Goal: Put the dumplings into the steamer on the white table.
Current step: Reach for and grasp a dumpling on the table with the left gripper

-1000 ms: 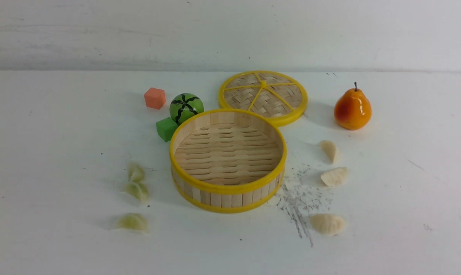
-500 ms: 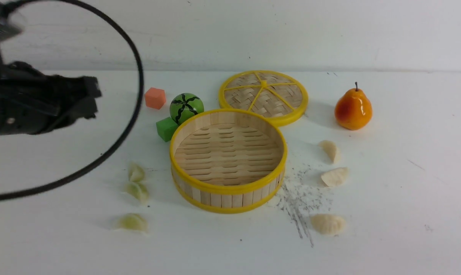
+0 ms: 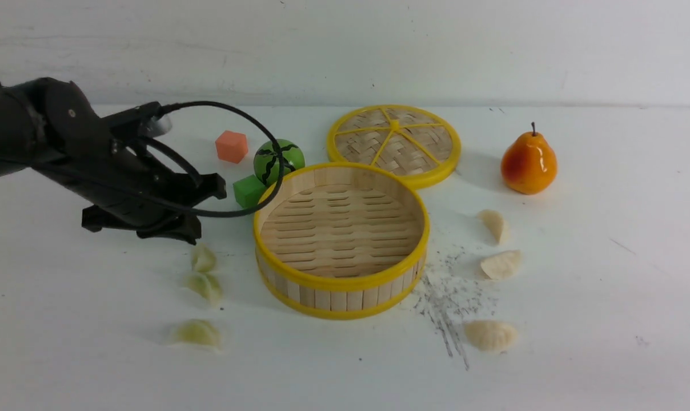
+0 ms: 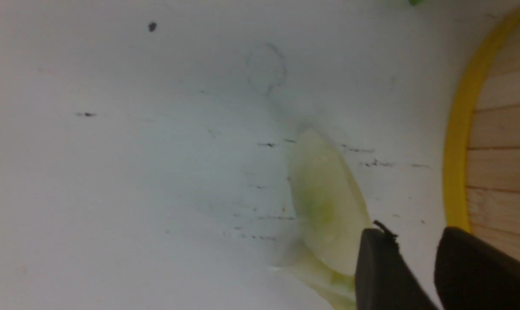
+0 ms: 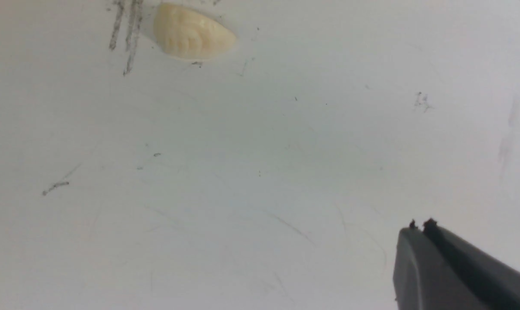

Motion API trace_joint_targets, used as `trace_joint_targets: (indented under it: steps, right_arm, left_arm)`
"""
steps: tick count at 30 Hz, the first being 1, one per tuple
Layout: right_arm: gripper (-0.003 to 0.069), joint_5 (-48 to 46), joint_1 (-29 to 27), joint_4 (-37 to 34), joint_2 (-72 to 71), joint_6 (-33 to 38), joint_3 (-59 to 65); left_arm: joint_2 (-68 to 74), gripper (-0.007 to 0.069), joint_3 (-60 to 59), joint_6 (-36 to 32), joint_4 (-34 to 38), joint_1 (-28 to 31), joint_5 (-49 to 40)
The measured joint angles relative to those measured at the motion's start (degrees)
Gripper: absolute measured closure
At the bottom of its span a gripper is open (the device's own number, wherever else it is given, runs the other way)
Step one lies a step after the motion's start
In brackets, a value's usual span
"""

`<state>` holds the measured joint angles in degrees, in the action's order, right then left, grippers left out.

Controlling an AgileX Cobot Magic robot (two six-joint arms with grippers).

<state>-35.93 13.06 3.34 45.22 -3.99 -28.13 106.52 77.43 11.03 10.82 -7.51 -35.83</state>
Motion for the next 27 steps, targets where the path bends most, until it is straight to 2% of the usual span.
trace_joint_targets:
  steps: [4,5,9,14,19,23,27]
  right_arm:
    - [0.0664,2.0,0.0,0.0,0.9,0.0,0.0]
    - [0.0664,2.4,0.0,0.0,1.0,0.0,0.0]
    - [0.0663,4.4,0.0,0.0,1.1,0.0,0.0]
    - [0.0662,5.2,0.0,-0.2,1.1,0.0,0.0]
    - [0.0659,5.2,0.1,-1.3,1.1,0.0,0.0]
    - [0.0657,5.7,0.1,-2.2,1.1,0.0,0.0]
    - [0.0654,5.9,0.1,-2.2,1.1,0.0,0.0]
  left_arm:
    - [1.8,0.03,1.0,1.2,-1.3,0.0,-0.5]
    - [2.4,0.0254,1.1,1.4,-1.7,0.0,-0.8]
    - [4.1,0.0165,1.2,1.5,-1.9,0.0,-1.0]
    - [6.6,0.0126,1.3,0.8,-2.6,0.0,0.7]
    - [9.0,0.0158,1.6,-0.3,-2.8,0.0,2.1]
    - [10.3,0.0298,2.2,-2.4,-3.0,0.0,5.4]
    - [10.3,0.0377,2.4,-2.6,-3.0,0.0,5.7]
